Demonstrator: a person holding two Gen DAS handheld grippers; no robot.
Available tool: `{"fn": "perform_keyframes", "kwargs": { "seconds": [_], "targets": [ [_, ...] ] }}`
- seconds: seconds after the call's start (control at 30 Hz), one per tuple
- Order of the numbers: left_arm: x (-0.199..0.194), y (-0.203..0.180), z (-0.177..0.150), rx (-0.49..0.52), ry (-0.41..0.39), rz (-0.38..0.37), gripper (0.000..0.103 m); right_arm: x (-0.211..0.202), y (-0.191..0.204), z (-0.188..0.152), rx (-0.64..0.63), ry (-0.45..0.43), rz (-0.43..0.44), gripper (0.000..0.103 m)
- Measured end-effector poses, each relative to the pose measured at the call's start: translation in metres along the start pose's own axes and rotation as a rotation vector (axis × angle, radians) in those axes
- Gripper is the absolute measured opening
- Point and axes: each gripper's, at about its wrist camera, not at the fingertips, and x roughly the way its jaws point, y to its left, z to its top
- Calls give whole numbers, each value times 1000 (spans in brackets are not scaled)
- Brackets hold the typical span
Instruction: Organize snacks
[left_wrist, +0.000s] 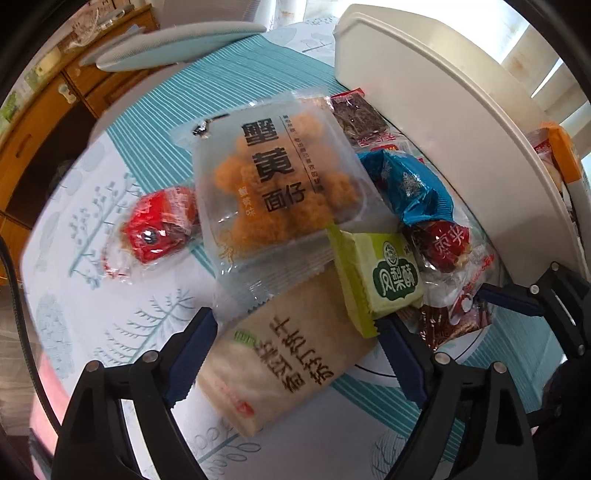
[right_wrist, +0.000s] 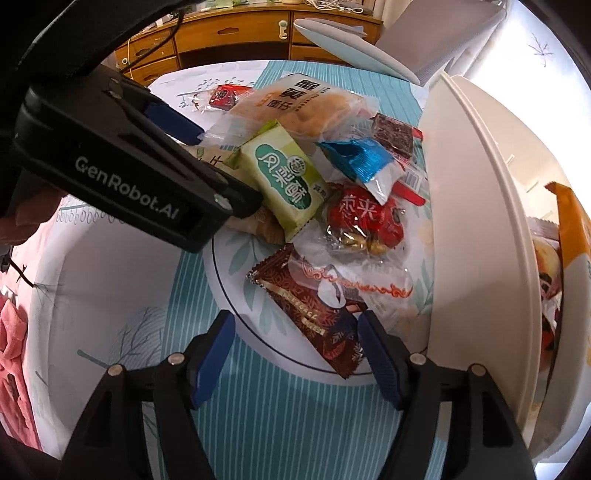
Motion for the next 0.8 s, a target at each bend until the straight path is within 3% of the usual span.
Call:
{"fn": "perform_keyframes", "kwargs": {
  "seconds": [0.07,0.3,0.4,0.47,0.57,0.67,0.8],
  "targets": [
    [3,7,1,-23,2,-44,88,2,0,3,-2,0,7,74],
    [3,12,-1,-6,-19,-49,85,6,-3,7,9,6,27,75],
    [-2,12,-16,-34,-32,-60,75,8,-4,9,21,15,30,76],
    [-7,16,-24,-61,-40,-77,61,8,-3,10,20,18,27,75],
    [-10,25,-33,-122,-45,-102,48,8,-4,11,28,26,22,71],
    [-14,35,-46,-198,-53,-124,36,7,-4,12,28,32,22,58],
    [-20,47,-73,-307,-91,-167,25,1,1,8,14,42,15,32]
  ]
}}
